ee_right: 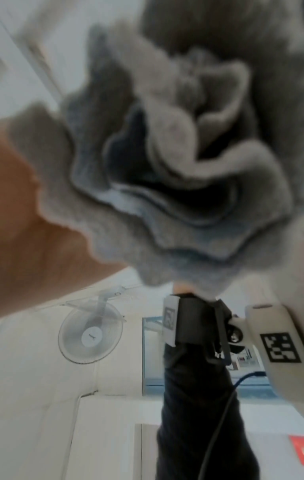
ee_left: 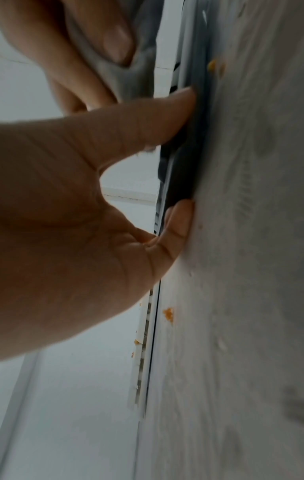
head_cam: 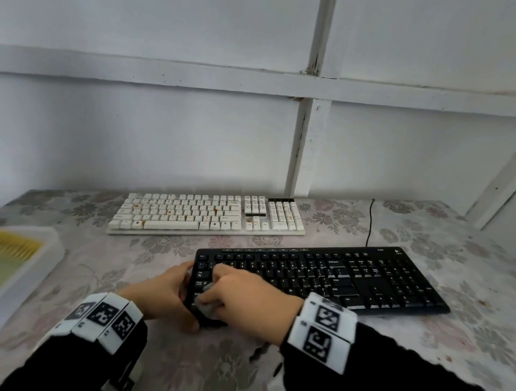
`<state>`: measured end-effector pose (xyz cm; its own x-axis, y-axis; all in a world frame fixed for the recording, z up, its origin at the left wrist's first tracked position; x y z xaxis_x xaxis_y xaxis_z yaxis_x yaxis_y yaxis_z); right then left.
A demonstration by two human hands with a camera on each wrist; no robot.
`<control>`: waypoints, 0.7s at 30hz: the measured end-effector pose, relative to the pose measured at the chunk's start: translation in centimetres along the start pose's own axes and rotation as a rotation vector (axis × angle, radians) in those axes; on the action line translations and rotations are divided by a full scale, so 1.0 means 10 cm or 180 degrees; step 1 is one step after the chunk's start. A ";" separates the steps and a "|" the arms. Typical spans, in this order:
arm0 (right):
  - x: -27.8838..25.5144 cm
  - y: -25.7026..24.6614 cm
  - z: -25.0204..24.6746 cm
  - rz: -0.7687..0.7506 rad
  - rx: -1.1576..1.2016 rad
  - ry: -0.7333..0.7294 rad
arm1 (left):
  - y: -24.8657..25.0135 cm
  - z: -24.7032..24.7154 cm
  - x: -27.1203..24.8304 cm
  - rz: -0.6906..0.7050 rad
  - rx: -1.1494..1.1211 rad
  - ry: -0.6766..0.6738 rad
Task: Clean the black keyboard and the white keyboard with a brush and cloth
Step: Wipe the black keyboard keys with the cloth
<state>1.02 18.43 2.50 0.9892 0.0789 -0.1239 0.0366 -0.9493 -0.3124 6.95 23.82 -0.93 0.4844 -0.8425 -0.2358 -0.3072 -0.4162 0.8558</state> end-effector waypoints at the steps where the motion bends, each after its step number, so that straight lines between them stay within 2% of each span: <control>1: 0.07 -0.05 0.06 0.0006 -0.0038 -0.0066 | -0.03 -0.01 0.00 -0.0010 0.0037 -0.0007; 5: 0.18 -0.07 0.18 0.0151 -0.0171 -0.0148 | -0.08 -0.02 0.01 -0.0018 0.0158 -0.0038; 12: -0.10 0.19 0.11 0.0071 -0.0394 0.0081 | -0.08 -0.04 0.02 -0.0044 0.0109 -0.0010; 21: -0.64 1.04 -0.06 0.0825 -0.0334 0.0282 | -0.12 -0.04 0.01 -0.0134 0.0170 -0.0044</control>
<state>-4.81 7.85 0.55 0.9758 -0.1928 -0.1028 -0.2090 -0.9609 -0.1814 7.75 24.34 -1.78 0.4865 -0.8284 -0.2778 -0.3302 -0.4686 0.8194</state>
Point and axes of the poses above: each hand's wrist, its own x-axis towards the middle knuckle, its own z-axis out of the palm, y = z × x, the point moved 8 cm from there along x, towards the middle knuckle, and after that the axes turned 10 degrees about z, right-handed, at the moved point
